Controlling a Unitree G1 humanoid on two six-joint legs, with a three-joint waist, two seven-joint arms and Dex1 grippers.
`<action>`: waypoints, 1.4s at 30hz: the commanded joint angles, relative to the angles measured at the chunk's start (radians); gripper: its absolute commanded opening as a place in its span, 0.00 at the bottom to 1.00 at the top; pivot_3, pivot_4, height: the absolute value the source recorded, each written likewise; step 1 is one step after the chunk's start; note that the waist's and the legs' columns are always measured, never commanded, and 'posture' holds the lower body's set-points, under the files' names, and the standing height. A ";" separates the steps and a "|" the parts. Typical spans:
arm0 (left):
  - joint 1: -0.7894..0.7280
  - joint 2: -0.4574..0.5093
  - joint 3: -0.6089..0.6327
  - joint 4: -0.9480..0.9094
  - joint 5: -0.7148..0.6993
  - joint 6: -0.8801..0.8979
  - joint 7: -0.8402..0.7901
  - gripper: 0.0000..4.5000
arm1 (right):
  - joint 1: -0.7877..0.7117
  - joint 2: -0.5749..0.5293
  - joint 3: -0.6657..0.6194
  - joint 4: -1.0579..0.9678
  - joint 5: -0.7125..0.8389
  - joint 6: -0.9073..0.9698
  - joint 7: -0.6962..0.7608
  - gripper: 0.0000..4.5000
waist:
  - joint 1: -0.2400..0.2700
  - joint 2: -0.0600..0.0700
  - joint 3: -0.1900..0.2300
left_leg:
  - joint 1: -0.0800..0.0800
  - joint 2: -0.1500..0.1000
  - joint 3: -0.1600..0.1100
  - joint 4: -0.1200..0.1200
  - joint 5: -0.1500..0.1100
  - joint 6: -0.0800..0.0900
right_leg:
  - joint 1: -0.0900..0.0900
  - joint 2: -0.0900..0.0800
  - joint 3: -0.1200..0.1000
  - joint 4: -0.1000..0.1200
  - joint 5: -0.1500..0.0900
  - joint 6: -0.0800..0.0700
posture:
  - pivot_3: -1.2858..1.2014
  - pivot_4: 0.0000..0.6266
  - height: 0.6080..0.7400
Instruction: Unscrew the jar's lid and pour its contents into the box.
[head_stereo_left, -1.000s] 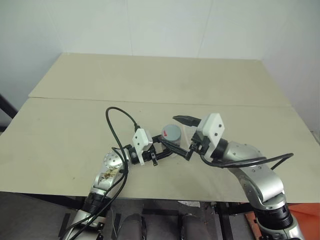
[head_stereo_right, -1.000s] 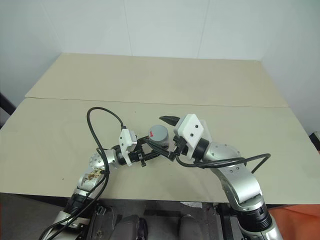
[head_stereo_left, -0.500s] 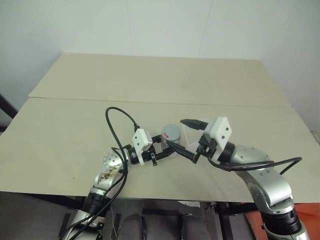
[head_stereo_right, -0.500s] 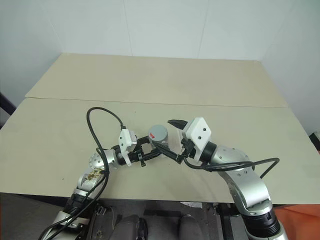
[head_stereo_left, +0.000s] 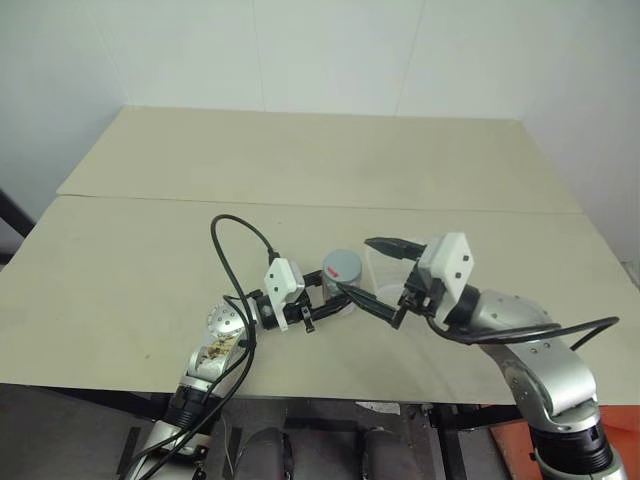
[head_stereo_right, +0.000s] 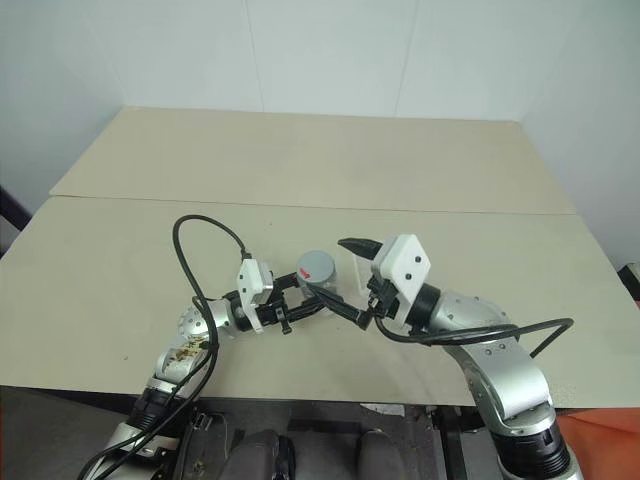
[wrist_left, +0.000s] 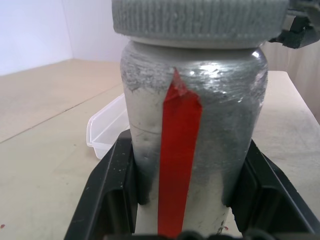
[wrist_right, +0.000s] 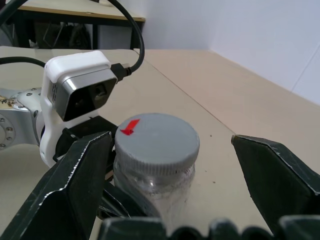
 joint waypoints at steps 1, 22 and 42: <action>-0.013 -0.005 -0.003 -0.011 -0.001 -0.023 -0.003 0.44 | -0.031 0.009 0.011 -0.017 0.019 0.000 0.010 0.99 | 0.000 0.000 0.000 | 0.000 0.000 0.000 0.000 0.000 0.000 | 0.000 0.000 0.000 0.000 0.000 0.000 | 0.52 0.24 1.00; -0.004 -0.001 -0.006 -0.018 0.002 -0.024 0.001 0.44 | -0.081 0.031 0.034 0.036 0.053 0.059 0.022 0.99 | 0.000 0.000 0.000 | 0.000 0.000 0.000 0.000 0.000 0.000 | 0.000 0.000 0.000 0.000 0.000 0.000 | 0.52 0.24 1.00; -0.003 0.004 -0.009 -0.011 0.002 -0.025 -0.016 0.44 | -0.117 0.048 -0.007 0.031 0.117 0.120 -0.007 0.73 | 0.000 0.000 0.000 | 0.000 0.000 0.000 0.000 0.000 0.000 | 0.000 0.000 0.000 0.000 0.000 0.000 | 0.52 0.24 1.00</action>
